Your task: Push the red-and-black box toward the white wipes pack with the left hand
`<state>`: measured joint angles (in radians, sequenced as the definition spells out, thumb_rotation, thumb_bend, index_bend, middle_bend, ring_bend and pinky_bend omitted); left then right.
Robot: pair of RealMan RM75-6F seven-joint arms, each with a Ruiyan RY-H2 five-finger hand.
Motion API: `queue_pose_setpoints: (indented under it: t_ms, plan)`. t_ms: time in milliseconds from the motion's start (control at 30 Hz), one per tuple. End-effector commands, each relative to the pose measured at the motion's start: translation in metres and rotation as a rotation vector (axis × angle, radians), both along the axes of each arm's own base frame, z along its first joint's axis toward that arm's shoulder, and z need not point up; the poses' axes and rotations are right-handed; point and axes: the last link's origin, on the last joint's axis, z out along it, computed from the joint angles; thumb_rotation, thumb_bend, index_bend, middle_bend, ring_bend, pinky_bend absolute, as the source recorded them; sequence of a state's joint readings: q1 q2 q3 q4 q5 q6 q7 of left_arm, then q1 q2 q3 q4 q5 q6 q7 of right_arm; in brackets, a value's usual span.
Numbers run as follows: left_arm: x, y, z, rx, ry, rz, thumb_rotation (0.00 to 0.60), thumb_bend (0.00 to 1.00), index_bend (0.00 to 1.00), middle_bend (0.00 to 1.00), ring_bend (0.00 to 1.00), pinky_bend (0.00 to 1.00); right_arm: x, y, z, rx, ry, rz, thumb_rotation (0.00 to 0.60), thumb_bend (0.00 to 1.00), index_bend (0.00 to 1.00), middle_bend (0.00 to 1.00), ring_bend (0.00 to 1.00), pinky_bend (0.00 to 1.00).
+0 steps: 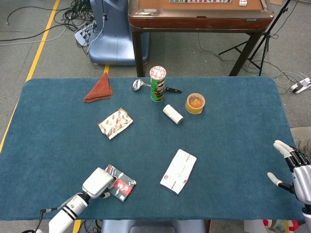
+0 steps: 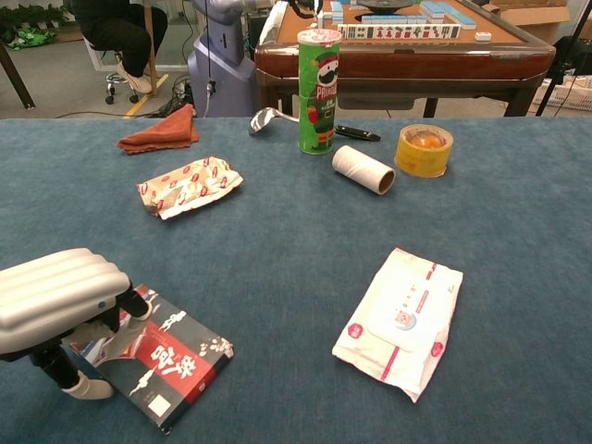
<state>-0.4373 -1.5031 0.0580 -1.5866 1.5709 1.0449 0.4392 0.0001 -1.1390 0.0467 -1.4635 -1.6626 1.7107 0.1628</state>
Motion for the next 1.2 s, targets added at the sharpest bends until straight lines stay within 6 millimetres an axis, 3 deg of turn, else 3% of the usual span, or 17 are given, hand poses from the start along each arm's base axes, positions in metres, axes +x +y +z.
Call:
queue_pose_setpoints:
  t_ms: [33, 500, 1200]
  plan:
    - [0.0, 0.001, -0.001, 0.006, -0.002, 0.003, 0.6, 0.0, 0.86, 1.0, 0.87, 1.0, 0.0, 0.0, 0.0, 0.0, -0.001, 0.0, 0.6, 0.06, 0.18, 0.21, 0.2, 0.35]
    - [0.005, 0.015, -0.007, 0.046, -0.011, 0.003, 0.6, 0.0, 0.85, 1.0, 0.87, 1.0, 0.0, 0.0, 0.0, 0.003, 0.004, 0.002, 0.6, 0.06, 0.18, 0.21, 0.2, 0.35]
    - [0.029, 0.033, -0.018, 0.092, -0.049, -0.014, 0.6, 0.0, 0.85, 1.0, 0.87, 1.0, 0.001, 0.002, 0.004, -0.011, -0.008, 0.006, 0.6, 0.06, 0.18, 0.21, 0.2, 0.35]
